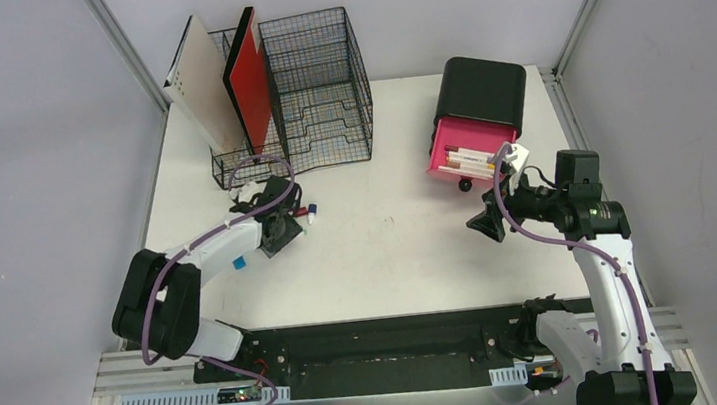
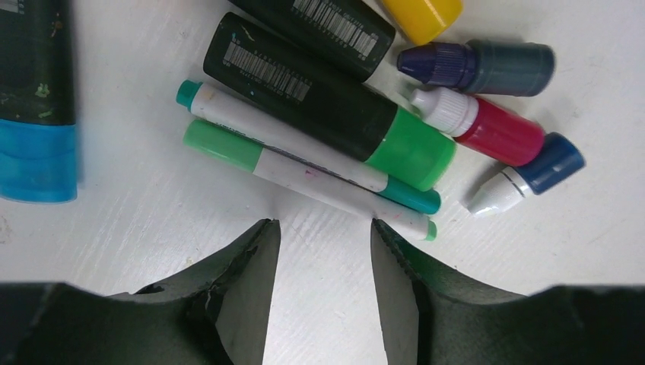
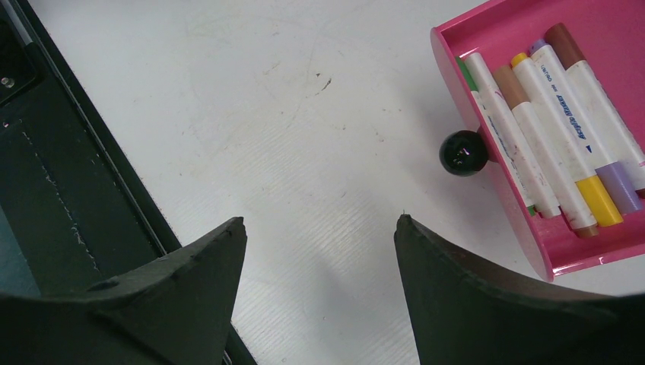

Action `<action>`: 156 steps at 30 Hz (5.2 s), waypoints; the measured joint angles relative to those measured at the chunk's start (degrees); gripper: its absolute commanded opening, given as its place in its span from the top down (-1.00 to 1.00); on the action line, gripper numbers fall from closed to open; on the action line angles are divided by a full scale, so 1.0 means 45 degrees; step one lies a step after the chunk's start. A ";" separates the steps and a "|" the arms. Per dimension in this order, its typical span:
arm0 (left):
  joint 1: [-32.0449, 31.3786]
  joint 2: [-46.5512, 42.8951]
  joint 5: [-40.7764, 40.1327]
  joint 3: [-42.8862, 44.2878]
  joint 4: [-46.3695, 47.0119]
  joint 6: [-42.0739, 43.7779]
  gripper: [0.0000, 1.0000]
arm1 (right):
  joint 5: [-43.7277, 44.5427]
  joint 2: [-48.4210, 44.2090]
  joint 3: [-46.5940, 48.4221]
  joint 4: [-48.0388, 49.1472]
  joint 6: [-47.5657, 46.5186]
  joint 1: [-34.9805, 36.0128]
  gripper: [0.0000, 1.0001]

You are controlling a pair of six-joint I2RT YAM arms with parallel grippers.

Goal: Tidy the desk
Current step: Pick up the stationery from the center of the board.

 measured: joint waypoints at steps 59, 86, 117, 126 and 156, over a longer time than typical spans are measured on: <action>0.0500 -0.1875 0.1263 -0.1836 0.0738 0.1044 0.86 | -0.0005 -0.0058 0.0000 -0.0141 -0.0053 0.0000 -0.50; 0.0500 -0.7490 0.6533 -0.5231 0.2958 0.3026 1.00 | -0.1530 0.0073 -0.0063 -0.0185 0.0049 0.0000 -0.53; -0.8665 -0.2589 0.3944 -0.2963 1.4285 0.5552 1.00 | -0.5620 0.0855 -0.1311 0.1865 0.3177 -0.0010 -0.56; -0.9782 -0.0291 0.2856 -0.1447 1.5528 0.6261 1.00 | -0.6076 0.0855 -0.1311 0.2302 0.3745 -0.0010 -0.55; -1.0452 0.1355 0.2215 -0.0170 1.6640 0.6737 0.97 | -0.5770 0.1273 -0.1515 0.3162 0.4629 0.0243 1.00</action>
